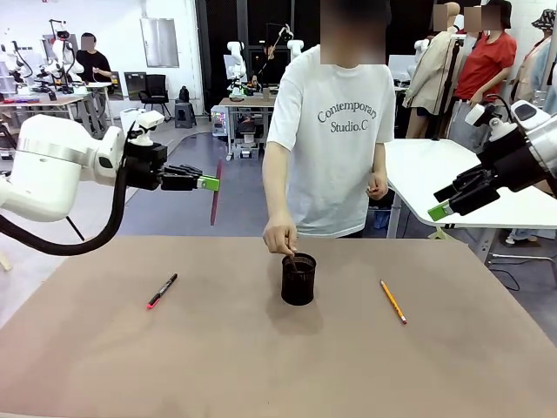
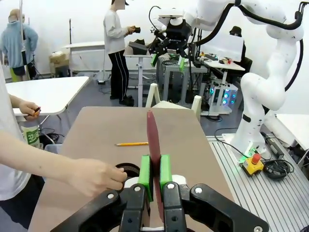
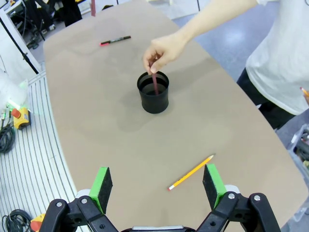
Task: Place the pens into the pen holder.
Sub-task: Pick up a writing instrument from the table and place it into the Pen holder.
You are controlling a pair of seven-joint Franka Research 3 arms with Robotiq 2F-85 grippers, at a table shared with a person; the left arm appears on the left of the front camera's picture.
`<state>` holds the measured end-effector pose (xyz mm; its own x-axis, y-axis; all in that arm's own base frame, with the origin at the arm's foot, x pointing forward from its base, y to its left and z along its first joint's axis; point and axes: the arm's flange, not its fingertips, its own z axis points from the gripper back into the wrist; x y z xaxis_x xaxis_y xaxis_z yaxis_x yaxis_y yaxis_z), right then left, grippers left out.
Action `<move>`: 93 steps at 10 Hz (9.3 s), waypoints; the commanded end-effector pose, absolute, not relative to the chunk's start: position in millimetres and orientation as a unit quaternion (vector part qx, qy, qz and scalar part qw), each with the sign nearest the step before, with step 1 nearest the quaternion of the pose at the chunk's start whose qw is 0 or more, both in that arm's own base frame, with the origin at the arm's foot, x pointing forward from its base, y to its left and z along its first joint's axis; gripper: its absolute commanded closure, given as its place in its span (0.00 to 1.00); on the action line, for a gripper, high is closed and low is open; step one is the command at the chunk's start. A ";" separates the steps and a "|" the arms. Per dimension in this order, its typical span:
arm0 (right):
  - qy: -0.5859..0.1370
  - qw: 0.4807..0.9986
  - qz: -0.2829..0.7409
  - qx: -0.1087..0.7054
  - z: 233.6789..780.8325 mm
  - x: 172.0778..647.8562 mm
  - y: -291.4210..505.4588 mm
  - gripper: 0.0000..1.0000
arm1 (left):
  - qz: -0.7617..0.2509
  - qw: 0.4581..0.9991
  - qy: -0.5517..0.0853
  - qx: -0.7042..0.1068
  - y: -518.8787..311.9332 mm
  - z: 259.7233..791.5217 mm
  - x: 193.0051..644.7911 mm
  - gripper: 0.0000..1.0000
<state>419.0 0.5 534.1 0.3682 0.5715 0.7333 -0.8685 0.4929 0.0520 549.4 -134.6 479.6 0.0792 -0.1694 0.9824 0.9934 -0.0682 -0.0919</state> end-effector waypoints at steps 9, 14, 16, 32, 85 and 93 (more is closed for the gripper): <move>-0.344 0.791 0.450 0.232 533.7 418.7 2.1 0.00 | -0.539 0.536 -0.415 -0.500 -136.8 481.8 551.9 1.00; -0.344 0.791 0.450 0.232 533.7 418.7 2.1 0.00 | -0.539 0.536 -0.415 -0.500 -136.8 481.8 551.9 1.00; -0.344 0.791 0.450 0.232 533.7 418.7 2.1 0.00 | -0.539 0.536 -0.415 -0.500 -136.8 481.8 551.9 1.00; -0.344 0.791 0.450 0.232 533.7 418.7 2.1 0.00 | -0.539 0.536 -0.415 -0.500 -136.8 481.8 551.9 1.00; -0.344 0.791 0.450 0.232 533.7 418.7 2.1 0.00 | -0.573 0.415 -0.394 -0.586 -319.0 358.0 655.5 0.00; -0.344 0.791 0.450 0.232 533.7 418.7 2.1 0.00 | -0.592 0.401 -0.379 -0.587 -312.1 370.5 648.3 0.00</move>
<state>418.9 0.4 534.2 0.3683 0.5717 0.7332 -0.8685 0.4929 0.0519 664.8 -325.1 351.6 0.0117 -0.0025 0.9999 0.9278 -0.3729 -0.0118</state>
